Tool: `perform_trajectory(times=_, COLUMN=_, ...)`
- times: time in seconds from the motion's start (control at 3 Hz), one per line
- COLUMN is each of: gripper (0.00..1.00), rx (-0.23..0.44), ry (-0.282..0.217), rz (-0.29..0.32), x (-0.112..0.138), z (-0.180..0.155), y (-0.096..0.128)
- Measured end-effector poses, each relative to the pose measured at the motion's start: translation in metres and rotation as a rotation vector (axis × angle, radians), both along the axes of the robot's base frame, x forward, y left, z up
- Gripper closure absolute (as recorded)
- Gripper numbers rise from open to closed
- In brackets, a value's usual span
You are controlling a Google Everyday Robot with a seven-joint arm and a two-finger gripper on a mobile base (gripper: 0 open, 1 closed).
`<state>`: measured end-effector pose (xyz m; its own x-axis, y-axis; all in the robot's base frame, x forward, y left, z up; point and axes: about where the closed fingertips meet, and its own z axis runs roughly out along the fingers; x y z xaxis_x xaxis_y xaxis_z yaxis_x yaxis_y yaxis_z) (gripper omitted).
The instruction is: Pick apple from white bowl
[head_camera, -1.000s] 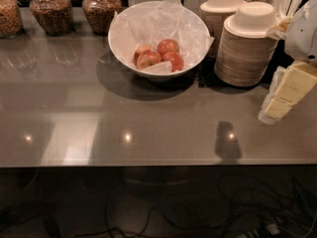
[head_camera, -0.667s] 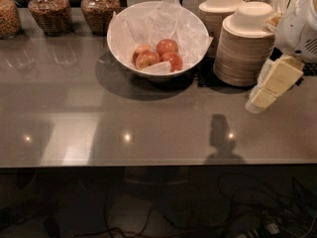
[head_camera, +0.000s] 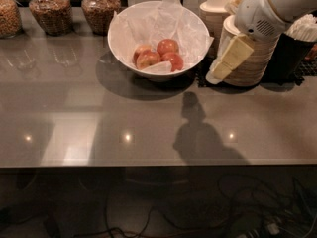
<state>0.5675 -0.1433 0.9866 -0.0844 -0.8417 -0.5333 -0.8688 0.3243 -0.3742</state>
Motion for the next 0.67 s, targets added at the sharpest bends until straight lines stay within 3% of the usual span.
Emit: perform_trajectory(times=0.67, gripper=0.0, rx=0.045, ry=-0.01, rz=0.047, x=0.05, z=-0.002, y=0.054)
